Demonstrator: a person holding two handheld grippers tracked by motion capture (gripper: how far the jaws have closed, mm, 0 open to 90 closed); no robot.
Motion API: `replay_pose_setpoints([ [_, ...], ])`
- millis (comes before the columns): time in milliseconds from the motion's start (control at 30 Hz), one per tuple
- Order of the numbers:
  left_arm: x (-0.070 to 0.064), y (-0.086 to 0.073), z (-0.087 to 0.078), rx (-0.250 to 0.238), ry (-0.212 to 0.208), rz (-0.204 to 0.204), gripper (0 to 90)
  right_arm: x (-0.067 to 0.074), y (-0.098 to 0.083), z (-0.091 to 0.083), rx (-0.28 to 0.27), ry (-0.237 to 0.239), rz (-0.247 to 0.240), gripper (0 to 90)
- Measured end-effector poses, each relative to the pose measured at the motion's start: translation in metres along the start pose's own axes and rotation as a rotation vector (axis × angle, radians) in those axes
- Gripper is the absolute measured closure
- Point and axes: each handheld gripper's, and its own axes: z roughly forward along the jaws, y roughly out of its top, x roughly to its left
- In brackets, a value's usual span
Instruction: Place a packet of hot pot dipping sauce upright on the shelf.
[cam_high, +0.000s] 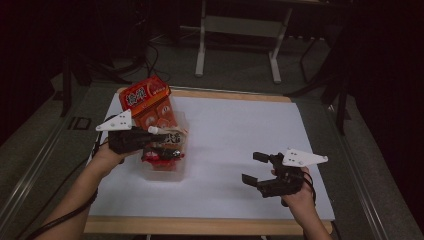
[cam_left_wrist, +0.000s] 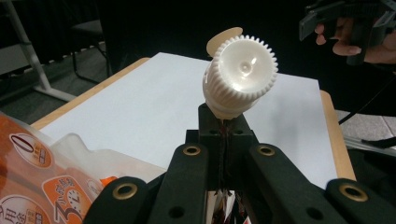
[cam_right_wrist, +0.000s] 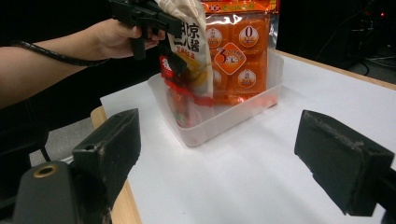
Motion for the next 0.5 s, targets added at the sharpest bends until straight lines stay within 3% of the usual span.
replay_pose_setpoints([
  [500,-0.0030,0.0020,0.0015,0.011,-0.028,0.009,89.1,-0.0015,-0.0009,0.0004,0.002,0.003,0.007,14.5],
])
